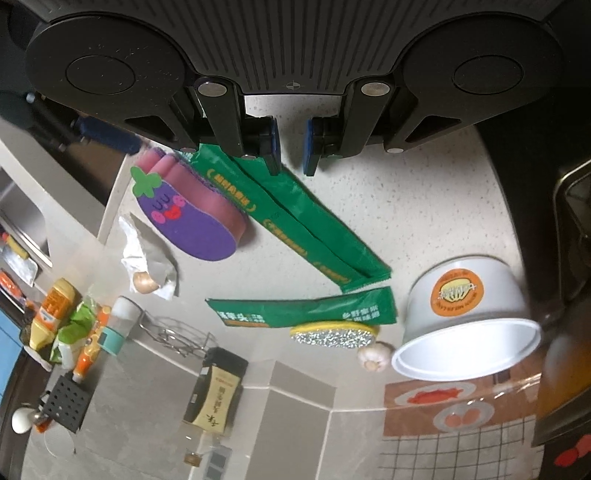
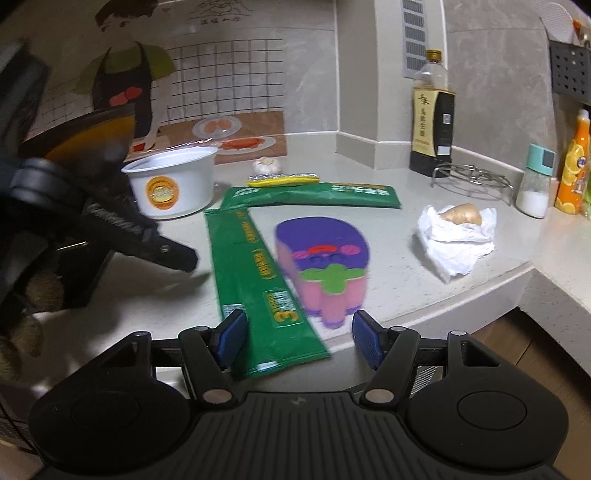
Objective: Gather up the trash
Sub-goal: 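Set the purple sponge on the counter with the right gripper while the left grasps a green packet, then lift the green packet off the counter with the left gripper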
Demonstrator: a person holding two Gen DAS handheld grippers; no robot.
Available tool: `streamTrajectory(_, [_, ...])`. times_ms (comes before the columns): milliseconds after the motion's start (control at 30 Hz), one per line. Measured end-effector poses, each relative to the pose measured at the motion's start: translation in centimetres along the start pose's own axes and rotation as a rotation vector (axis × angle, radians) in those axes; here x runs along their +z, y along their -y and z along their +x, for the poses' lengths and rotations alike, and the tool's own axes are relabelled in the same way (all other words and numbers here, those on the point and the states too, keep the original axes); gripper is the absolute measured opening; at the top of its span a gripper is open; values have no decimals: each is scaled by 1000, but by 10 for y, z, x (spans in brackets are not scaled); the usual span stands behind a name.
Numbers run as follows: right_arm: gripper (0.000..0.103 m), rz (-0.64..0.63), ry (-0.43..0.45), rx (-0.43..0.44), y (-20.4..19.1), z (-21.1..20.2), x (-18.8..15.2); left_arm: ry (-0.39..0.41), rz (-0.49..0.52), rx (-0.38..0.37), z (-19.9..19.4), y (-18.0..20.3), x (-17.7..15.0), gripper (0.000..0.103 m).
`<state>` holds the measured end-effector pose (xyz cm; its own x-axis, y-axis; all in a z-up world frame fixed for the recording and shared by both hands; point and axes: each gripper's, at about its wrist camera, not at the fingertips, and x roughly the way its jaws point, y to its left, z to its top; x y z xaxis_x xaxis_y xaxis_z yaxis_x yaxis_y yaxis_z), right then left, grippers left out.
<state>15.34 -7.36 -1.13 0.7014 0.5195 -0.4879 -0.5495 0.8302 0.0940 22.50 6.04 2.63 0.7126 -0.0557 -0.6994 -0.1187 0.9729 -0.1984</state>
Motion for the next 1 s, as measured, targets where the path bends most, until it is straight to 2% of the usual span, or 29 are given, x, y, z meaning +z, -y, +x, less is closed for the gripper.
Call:
streamTrajectory(100, [64,-1,-16,55,-12,2,-1,15,6,-10,-5,-2,-1,15])
streamTrajectory(267, [64,-34,-16,64,-27,1,-3,16,53,-11,-10,0,-5,15])
streamTrajectory(500, [64,13,36,-47,-7,-17,-3,10,9,-14,-4,4,-3,15])
streamTrajectory(600, [64,-6,52,-73,-4,-22,-5,26,-6,6,-2,5,0,15])
streamTrajectory(633, [62,-25,52,-88,-5,-21,-6,34,-5,19,-3,6,1,15])
streamTrajectory(700, [35,-51,48,-135,-4,-18,-8,46,2,35,-4,7,1,15])
streamTrajectory(733, [31,-55,43,-157,-3,-15,-8,47,6,39,-4,8,1,15])
streamTrajectory(900, [27,-60,25,-192,5,-2,-4,43,23,39,-3,15,2,15])
streamTrajectory(1000, [27,-70,11,-177,1,1,-3,51,33,34,-5,18,5,15])
